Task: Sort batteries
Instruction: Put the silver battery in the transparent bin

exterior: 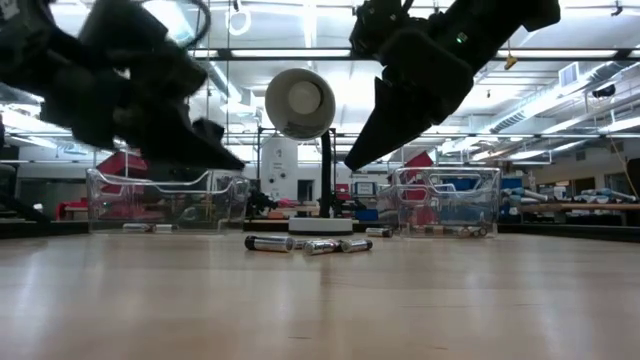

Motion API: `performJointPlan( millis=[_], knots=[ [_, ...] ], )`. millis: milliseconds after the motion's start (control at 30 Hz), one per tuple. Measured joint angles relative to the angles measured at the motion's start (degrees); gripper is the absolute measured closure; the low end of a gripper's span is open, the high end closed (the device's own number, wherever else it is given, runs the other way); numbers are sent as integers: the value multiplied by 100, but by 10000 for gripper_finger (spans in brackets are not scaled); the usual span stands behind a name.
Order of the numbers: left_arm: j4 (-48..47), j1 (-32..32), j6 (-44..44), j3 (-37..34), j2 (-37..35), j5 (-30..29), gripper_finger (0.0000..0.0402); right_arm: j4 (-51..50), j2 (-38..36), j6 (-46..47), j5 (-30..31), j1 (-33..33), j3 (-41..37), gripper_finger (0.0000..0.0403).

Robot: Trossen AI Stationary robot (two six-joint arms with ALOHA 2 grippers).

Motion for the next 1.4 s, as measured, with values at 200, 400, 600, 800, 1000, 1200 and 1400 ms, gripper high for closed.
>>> performJointPlan(
  millis=[200, 400, 600, 800, 1000, 1200, 1400],
  knots=[
    [1276, 0, 416, 5, 1175, 104, 298, 49, 0, 1, 0, 0, 0, 274],
    [1648, 0, 933, 278, 1910, 166, 266, 64, 0, 27, 0, 0, 0, 274],
    [1633, 2, 973, 567, 2558, 55, 221, 68, 0, 49, 0, 0, 0, 274],
    [1756, 2, 919, 614, 2819, 12, 207, 103, 0, 49, 0, 0, 0, 274],
    [1621, 3, 884, 614, 2850, 35, 229, 114, 0, 49, 0, 0, 0, 274],
    [1419, 7, 827, 622, 2850, 89, 289, 198, 0, 49, -1, 0, 0, 274],
    [1377, 7, 766, 611, 2850, 140, 355, 199, 0, 49, 0, 0, 0, 274]
  ],
)
